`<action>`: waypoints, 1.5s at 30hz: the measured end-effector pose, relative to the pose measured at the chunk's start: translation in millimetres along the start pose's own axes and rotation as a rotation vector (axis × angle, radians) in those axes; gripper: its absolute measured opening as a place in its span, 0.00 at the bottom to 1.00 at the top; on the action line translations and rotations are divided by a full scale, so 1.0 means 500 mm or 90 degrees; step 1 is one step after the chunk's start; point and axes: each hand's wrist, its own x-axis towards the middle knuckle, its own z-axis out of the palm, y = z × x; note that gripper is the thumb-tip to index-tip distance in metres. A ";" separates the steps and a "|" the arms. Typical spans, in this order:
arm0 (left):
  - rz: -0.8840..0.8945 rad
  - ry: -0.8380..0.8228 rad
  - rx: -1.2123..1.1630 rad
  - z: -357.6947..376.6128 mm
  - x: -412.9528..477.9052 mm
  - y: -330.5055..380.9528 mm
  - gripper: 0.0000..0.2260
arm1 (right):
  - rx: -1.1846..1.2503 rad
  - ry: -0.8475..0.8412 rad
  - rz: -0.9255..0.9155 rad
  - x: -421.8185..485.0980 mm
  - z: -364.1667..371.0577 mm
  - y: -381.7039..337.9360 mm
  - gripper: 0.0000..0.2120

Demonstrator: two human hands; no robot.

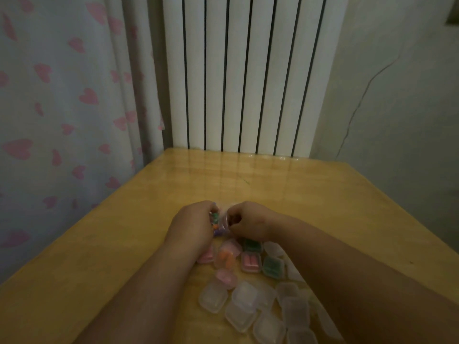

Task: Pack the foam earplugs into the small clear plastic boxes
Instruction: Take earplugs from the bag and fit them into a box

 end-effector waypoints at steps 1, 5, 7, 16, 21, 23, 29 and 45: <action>-0.004 -0.001 -0.004 0.001 0.001 0.000 0.20 | -0.008 -0.002 -0.002 0.000 0.000 0.001 0.04; -0.005 -0.003 -0.012 0.003 0.003 -0.001 0.19 | -0.024 -0.015 -0.013 0.001 0.004 0.005 0.07; -0.005 0.003 -0.012 0.003 0.003 -0.003 0.19 | -0.031 -0.016 -0.014 0.003 0.008 0.005 0.08; -0.013 0.015 -0.019 0.003 0.005 -0.006 0.18 | -0.051 0.023 -0.054 -0.010 0.014 -0.004 0.15; -0.002 0.009 -0.015 0.004 0.003 -0.006 0.18 | -0.034 0.029 -0.053 -0.004 0.017 -0.005 0.17; 0.006 0.000 -0.001 0.004 0.004 -0.005 0.17 | 0.024 0.031 -0.043 -0.004 0.016 -0.003 0.16; 0.003 -0.008 0.015 0.001 0.004 -0.006 0.20 | 0.107 0.026 -0.009 -0.001 0.019 0.001 0.11; -0.016 0.014 -0.013 0.006 0.003 -0.003 0.11 | 0.232 0.005 -0.022 -0.007 0.019 0.012 0.09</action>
